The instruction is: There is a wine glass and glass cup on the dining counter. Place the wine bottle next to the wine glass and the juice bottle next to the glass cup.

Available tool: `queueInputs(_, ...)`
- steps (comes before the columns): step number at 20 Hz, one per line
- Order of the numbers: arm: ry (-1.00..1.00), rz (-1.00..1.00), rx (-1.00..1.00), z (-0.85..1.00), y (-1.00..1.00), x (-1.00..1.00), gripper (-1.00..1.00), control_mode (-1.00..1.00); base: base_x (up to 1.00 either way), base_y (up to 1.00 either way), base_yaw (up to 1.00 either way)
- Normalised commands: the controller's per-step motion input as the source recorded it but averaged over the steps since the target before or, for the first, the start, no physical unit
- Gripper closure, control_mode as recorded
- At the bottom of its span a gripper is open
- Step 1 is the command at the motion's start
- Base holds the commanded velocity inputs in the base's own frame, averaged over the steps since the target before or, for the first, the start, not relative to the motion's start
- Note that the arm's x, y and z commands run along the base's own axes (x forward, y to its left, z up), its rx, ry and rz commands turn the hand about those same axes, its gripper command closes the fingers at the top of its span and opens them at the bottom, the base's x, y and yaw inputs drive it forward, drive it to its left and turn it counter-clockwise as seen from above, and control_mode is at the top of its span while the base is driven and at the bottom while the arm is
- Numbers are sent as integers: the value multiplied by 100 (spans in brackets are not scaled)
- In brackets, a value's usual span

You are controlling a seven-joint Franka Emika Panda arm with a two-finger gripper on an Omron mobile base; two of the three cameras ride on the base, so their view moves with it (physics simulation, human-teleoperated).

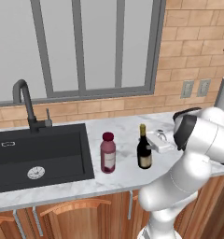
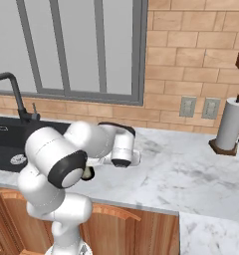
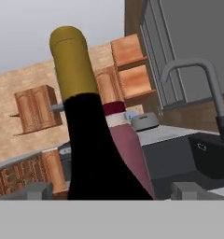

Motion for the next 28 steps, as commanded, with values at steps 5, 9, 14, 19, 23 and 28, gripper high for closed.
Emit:
queueInputs(5, 11, 0, 0, 1, 26, 0, -100, -100, 0, 0, 0)
queueInputs(9, 5, 0, -3, 3, 5, -6, 100, -100, 0, 0, 0)
queueInputs(14, 0, 0, 0, 10, -21, -13, 100, -100, 0, 0, 0)
queueInputs(19, -1, 1, 0, 17, -36, -13, 100, -100, 0, 0, 0)
queueInputs(23, -9, 3, 3, 25, -43, -13, 100, -100, 0, 0, 0)
queueInputs(28, 5, 4, 32, 41, -26, -4, 100, -100, 0, 0, 0)
